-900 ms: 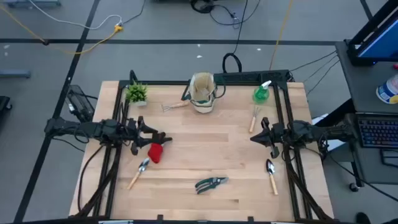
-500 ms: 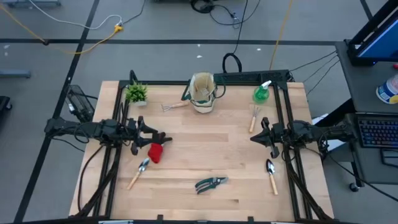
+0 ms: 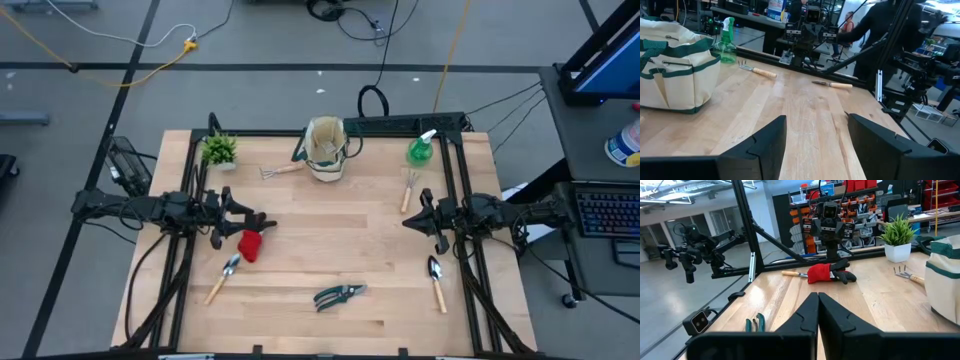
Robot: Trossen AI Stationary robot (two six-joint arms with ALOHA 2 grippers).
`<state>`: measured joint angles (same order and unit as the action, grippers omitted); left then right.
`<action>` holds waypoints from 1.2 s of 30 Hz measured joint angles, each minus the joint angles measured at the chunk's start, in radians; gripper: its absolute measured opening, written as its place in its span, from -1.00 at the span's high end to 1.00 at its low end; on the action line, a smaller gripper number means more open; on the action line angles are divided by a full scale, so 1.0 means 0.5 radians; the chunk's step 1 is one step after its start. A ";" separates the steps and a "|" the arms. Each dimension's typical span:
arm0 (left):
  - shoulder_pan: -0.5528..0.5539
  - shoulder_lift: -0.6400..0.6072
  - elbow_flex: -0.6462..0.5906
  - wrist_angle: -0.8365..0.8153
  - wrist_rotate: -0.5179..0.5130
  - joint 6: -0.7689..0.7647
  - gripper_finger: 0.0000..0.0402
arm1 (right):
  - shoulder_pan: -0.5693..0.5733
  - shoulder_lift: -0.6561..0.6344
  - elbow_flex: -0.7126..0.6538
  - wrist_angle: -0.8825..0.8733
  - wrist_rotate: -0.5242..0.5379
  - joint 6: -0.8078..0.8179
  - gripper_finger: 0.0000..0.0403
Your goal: Pick & Place Garden tools in Gardening bag
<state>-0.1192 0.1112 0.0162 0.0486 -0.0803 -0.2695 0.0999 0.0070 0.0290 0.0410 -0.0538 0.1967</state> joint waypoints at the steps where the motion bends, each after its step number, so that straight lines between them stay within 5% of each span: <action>1: 0.000 -0.001 0.000 -0.001 0.000 0.000 -0.09 | 0.000 -0.001 0.000 0.000 0.000 0.000 1.00; 28: 0.000 -0.001 -0.001 0.000 0.000 0.000 -0.09 | 0.000 -0.001 0.000 0.000 0.000 0.000 1.00; 36: 0.000 0.000 0.000 0.000 0.000 0.000 -0.09 | 0.000 -0.001 0.000 0.156 0.210 0.008 1.00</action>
<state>-0.1194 0.1112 0.0162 0.0486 -0.0803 -0.2695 0.1001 0.0067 0.0288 0.1188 0.0511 0.2005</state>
